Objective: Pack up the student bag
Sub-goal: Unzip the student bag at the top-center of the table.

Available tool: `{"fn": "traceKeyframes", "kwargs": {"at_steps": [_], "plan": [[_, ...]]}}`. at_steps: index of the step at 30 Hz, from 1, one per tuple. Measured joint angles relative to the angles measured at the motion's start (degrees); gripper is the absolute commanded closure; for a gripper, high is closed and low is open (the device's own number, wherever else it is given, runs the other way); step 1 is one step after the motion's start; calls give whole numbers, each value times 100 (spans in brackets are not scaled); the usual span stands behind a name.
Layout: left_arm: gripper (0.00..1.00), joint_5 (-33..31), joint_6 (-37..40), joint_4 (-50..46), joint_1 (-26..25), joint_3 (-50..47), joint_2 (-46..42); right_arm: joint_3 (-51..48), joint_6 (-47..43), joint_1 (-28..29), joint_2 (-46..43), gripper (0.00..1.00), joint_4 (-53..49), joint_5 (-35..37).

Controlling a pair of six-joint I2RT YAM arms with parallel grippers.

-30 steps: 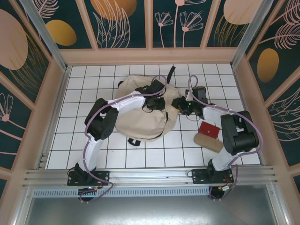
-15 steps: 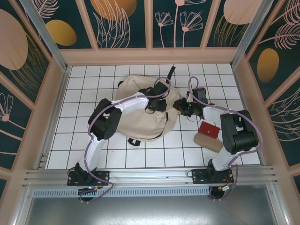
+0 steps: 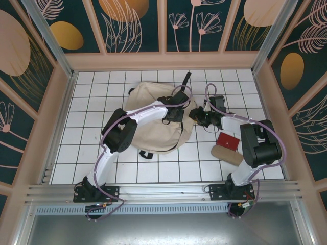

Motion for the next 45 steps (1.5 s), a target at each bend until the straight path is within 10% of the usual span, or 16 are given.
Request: {"fn": "traceKeyframes", "kwargs": {"at_steps": [31, 45], "plan": [[100, -332, -334, 507, -2, -1060, -1576, 238, 1550, 535, 426, 61, 293, -1121], [100, -369, -337, 525, 11, -1110, -1574, 387, 1759, 636, 625, 100, 417, -1248]]}}
